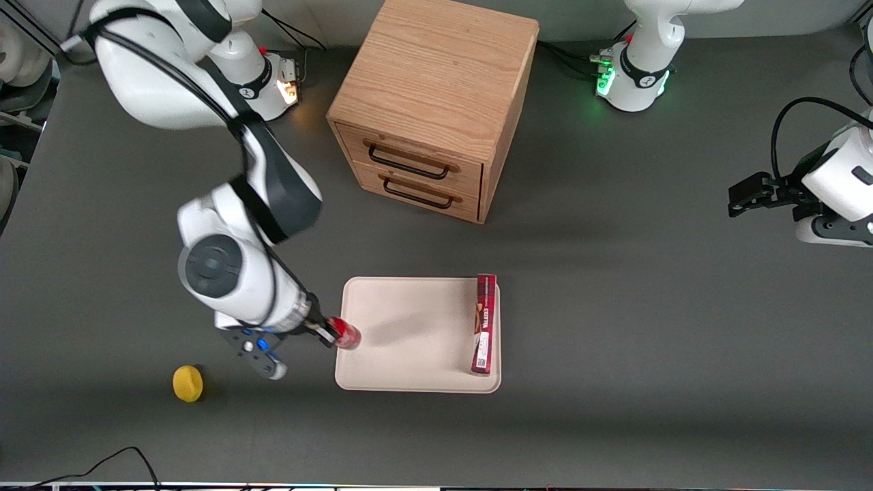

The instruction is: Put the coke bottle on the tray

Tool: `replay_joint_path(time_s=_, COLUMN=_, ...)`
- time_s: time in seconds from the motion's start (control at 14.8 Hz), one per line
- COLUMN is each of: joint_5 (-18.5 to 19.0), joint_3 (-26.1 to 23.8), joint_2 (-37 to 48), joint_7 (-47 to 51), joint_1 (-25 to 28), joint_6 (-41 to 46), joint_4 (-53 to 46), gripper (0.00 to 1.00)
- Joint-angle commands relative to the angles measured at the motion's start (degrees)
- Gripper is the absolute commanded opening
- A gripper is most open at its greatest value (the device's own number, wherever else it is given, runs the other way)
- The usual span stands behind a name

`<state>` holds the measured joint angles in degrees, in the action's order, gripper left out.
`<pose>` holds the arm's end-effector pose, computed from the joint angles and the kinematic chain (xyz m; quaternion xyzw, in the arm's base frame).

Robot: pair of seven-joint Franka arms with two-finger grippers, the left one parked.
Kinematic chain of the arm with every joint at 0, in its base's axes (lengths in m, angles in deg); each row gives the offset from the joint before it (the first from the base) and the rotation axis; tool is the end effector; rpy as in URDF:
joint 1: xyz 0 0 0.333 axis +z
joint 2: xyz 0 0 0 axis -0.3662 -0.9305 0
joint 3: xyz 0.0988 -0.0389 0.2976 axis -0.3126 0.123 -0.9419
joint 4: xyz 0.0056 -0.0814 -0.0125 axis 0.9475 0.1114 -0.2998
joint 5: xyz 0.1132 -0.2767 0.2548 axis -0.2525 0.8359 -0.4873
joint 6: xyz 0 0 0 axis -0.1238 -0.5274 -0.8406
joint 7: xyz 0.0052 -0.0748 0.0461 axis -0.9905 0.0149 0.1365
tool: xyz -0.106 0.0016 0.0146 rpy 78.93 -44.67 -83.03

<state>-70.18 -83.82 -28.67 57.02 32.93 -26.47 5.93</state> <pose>0.7121 0.3005 0.3809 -0.9348 0.3540 -0.0168 0.0214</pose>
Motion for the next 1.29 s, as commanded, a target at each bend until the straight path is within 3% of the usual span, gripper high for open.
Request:
replay_joint_path(time_s=0.0, joint_5=4.5, joint_3=-1.1, joint_2=-4.4, joint_7=2.8, joint_1=0.6, joint_6=-2.2, joint_4=-4.0, gripper=0.00)
replay_joint_path(time_s=0.2, joint_5=4.8, joint_3=-0.9, joint_2=-5.6, joint_7=3.0, joint_1=0.5, joint_6=-3.7, joint_4=-4.0, gripper=0.00)
replay_joint_path(time_s=0.27, joint_5=4.8, joint_3=-0.9, joint_2=-5.5, joint_7=2.5, joint_1=0.2, joint_6=-3.7, joint_4=-4.0, gripper=0.89)
replay_joint_path(time_s=0.34, joint_5=4.8, joint_3=-1.1, joint_2=-5.3, joint_7=2.2, joint_1=0.0, joint_6=-3.4, joint_4=-4.0, gripper=1.00)
replay_joint_path(time_s=0.47, joint_5=4.6, joint_3=-2.2, joint_2=-3.9, joint_7=1.4, joint_1=-0.8, joint_6=-0.5, joint_4=-4.0, gripper=1.00)
replay_joint_path(time_s=0.61, joint_5=4.6, joint_3=-7.1, joint_2=1.0, joint_7=-4.2, joint_1=-4.4, joint_6=6.9, joint_4=-4.0, gripper=1.00)
replay_joint_path(time_s=0.81, joint_5=4.0, joint_3=-9.2, joint_2=15.8, joint_7=-20.2, joint_1=-8.2, joint_6=20.7, joint_4=-0.6, gripper=1.00)
replay_joint_path(time_s=0.95, joint_5=-0.1, joint_3=-8.3, joint_2=24.4, joint_7=-27.8, joint_1=-10.3, joint_6=28.6, joint_4=3.7, gripper=1.00)
replay_joint_path(time_s=1.08, joint_5=-6.6, joint_3=-2.9, joint_2=33.0, joint_7=-34.1, joint_1=-12.0, joint_6=32.2, joint_4=9.7, gripper=1.00)
replay_joint_path(time_s=1.22, joint_5=-13.6, joint_3=7.3, joint_2=44.5, joint_7=-43.6, joint_1=-11.7, joint_6=30.9, joint_4=21.7, gripper=1.00)
